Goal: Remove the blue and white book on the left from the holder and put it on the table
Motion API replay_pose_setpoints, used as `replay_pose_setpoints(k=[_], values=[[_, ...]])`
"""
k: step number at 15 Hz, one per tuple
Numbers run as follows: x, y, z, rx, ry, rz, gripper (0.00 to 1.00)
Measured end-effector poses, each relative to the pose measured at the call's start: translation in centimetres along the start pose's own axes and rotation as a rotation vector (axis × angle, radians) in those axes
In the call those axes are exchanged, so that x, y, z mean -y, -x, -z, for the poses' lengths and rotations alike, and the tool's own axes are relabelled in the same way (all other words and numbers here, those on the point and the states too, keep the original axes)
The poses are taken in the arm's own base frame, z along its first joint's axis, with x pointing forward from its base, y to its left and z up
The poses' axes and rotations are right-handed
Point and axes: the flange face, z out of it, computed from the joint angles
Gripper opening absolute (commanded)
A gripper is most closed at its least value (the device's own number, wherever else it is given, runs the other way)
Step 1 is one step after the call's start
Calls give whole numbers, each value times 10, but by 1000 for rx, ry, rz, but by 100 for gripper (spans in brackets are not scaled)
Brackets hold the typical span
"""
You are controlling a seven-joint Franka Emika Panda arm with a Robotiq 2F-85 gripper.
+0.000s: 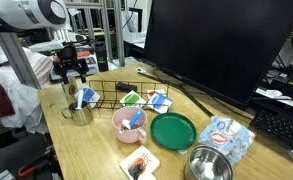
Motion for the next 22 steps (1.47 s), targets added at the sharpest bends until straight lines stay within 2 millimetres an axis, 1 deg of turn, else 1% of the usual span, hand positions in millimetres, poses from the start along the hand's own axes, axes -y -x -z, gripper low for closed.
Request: replay_pose_setpoints(k=[4,8,12,17,22], values=[[11,-4,-5,-10,47,22,100],[13,-10,-14,-19,43,32,100],[10,-14,-27,-10,53,28,100],[3,-18,-40,3,51,-5,100],[2,-22,-53,15,40,-24,100]])
